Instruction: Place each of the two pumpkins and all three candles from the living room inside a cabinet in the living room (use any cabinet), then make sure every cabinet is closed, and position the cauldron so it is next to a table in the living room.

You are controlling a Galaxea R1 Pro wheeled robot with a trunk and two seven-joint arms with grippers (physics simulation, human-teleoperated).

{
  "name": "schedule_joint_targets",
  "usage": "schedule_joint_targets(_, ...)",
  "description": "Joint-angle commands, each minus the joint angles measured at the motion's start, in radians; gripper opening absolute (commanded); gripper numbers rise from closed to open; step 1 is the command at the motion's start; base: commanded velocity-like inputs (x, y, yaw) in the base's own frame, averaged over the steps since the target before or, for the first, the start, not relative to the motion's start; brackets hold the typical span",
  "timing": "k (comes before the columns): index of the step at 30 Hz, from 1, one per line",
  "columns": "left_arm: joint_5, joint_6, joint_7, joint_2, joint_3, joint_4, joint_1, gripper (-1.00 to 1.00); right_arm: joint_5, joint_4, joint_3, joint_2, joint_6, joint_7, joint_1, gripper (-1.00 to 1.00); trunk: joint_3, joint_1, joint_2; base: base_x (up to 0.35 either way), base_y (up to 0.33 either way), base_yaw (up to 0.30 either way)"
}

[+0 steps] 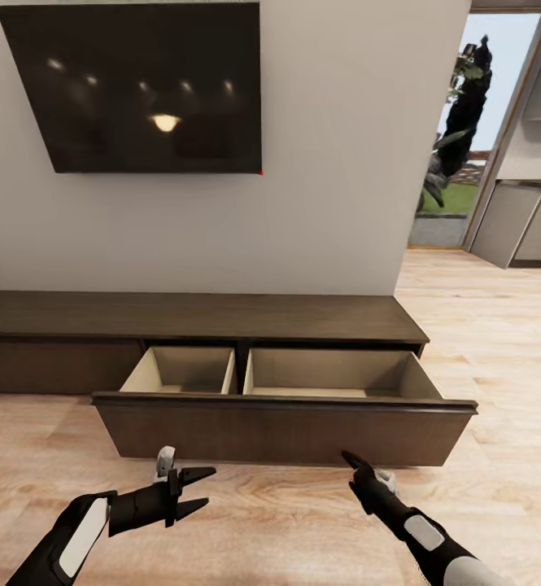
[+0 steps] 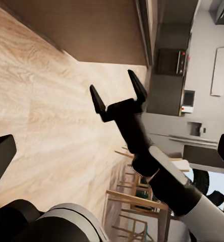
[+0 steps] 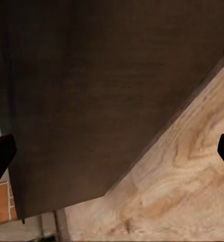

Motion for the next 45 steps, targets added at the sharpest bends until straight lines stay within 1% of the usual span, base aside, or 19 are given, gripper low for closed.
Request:
schedule_joint_targets(1, -0.002, 0.0, 0.001, 0.001, -0.001, 0.001, 0.0, 1.0, 0.014, -0.022, 0.004, -0.017, 0.079, -0.026, 0.005, 1.0, 0.0, 0.0, 0.0, -0.007, 0.0, 0.0)
schedule_joint_targets(2, -0.003, 0.0, 0.001, 0.001, -0.002, 0.001, 0.0, 1.0, 0.016, -0.028, 0.005, -0.023, 0.101, -0.032, 0.007, 1.0, 0.0, 0.0, 0.0, -0.006, 0.0, 0.0)
schedule_joint_targets(3, -0.013, -0.001, 0.01, 0.001, -0.005, 0.001, 0.0, 1.0, 0.022, -0.046, 0.007, -0.045, 0.152, -0.043, 0.009, 1.0, 0.0, 0.0, 0.0, -0.003, 0.0, 0.0)
schedule_joint_targets(4, -0.02, -0.001, 0.016, 0.0, -0.007, 0.001, 0.0, 1.0, 0.023, -0.051, 0.008, -0.054, 0.164, -0.045, 0.009, 1.0, 0.0, 0.0, 0.0, -0.002, 0.0, 0.0)
schedule_joint_targets(5, -0.042, -0.001, 0.032, 0.0, -0.01, 0.003, 0.0, 1.0, 0.025, -0.058, 0.008, -0.073, 0.183, -0.047, 0.011, 1.0, 0.0, 0.0, 0.0, -0.002, 0.0, 0.0)
schedule_joint_targets(6, -0.081, 0.0, 0.052, 0.0, -0.014, 0.004, 0.0, 1.0, 0.026, -0.065, 0.009, -0.099, 0.2, -0.048, 0.021, 1.0, 0.004, 0.0, 0.0, 0.0, 0.0, 0.0)
schedule_joint_targets(8, -0.115, 0.001, 0.069, 0.0, -0.017, 0.005, 0.0, 1.0, 0.038, -0.07, 0.016, -0.12, 0.21, -0.044, 0.046, 1.0, 0.012, -0.001, 0.001, 0.0, 0.0, 0.0)
schedule_joint_targets(11, -0.135, 0.001, 0.081, 0.003, -0.017, 0.007, 0.0, 1.0, 0.054, -0.067, 0.031, -0.131, 0.209, -0.04, 0.081, 1.0, 0.023, -0.003, 0.001, 0.0, 0.0, 0.0)
schedule_joint_targets(13, -0.152, 0.0, 0.092, 0.017, -0.018, 0.013, 0.0, 1.0, 0.056, -0.063, 0.035, -0.131, 0.201, -0.04, 0.097, 1.0, 0.031, -0.004, 0.002, 0.0, 0.0, 0.0)
schedule_joint_targets(14, -0.174, -0.002, 0.108, 0.026, -0.018, 0.016, 0.0, 1.0, 0.056, -0.061, 0.036, -0.131, 0.191, -0.039, 0.11, 1.0, 0.035, -0.004, 0.002, 0.0, 0.0, 0.0)
schedule_joint_targets(16, -0.206, -0.004, 0.14, 0.033, -0.015, 0.019, -0.001, 1.0, 0.058, -0.061, 0.037, -0.133, 0.185, -0.042, 0.127, 1.0, 0.043, -0.005, 0.003, 0.0, 0.0, 0.0)
schedule_joint_targets(18, -0.225, -0.006, 0.182, 0.033, -0.014, 0.02, -0.001, 1.0, 0.062, -0.065, 0.04, -0.134, 0.184, -0.044, 0.136, 1.0, 0.05, -0.006, 0.003, 0.0, 0.0, 0.0)
schedule_joint_targets(22, -0.236, -0.01, 0.284, 0.029, -0.014, 0.02, -0.001, 1.0, 0.108, -0.069, 0.073, -0.136, 0.181, -0.051, 0.141, 1.0, 0.065, -0.012, 0.012, 0.0, 0.0, 0.0)
schedule_joint_targets(25, -0.24, -0.011, 0.4, 0.026, -0.011, 0.02, -0.002, 1.0, 0.194, -0.071, 0.096, -0.136, 0.175, -0.057, 0.143, 1.0, 0.074, -0.023, 0.033, -0.029, 0.0, 0.0)
schedule_joint_targets(26, -0.24, -0.011, 0.418, 0.025, -0.011, 0.02, -0.003, 1.0, 0.203, -0.071, 0.099, -0.135, 0.173, -0.059, 0.143, 1.0, 0.077, -0.027, 0.04, -0.172, 0.0, 0.0)
schedule_joint_targets(32, -0.242, -0.011, 0.47, 0.01, -0.012, 0.013, -0.007, 1.0, 0.219, -0.063, 0.104, -0.128, 0.083, -0.066, 0.143, 1.0, 0.096, -0.05, 0.082, -0.119, 0.0, 0.0)
schedule_joint_targets(38, -0.241, -0.011, 0.542, -0.005, -0.012, 0.013, -0.008, 1.0, 0.221, -0.061, 0.105, -0.127, 0.062, -0.123, 0.143, 1.0, 0.115, -0.073, 0.124, -0.009, 0.0, 0.0)
schedule_joint_targets(41, -0.241, -0.011, 0.575, -0.018, -0.013, 0.013, -0.008, 1.0, 0.22, -0.062, 0.104, -0.128, 0.06, -0.171, 0.143, 1.0, 0.124, -0.084, 0.145, -0.001, 0.0, 0.0)
schedule_joint_targets(45, -0.241, -0.012, 0.605, -0.028, -0.013, 0.013, -0.008, 1.0, 0.22, -0.066, 0.106, -0.124, 0.064, -0.282, 0.143, 1.0, 0.137, -0.1, 0.173, 0.0, 0.0, 0.0)
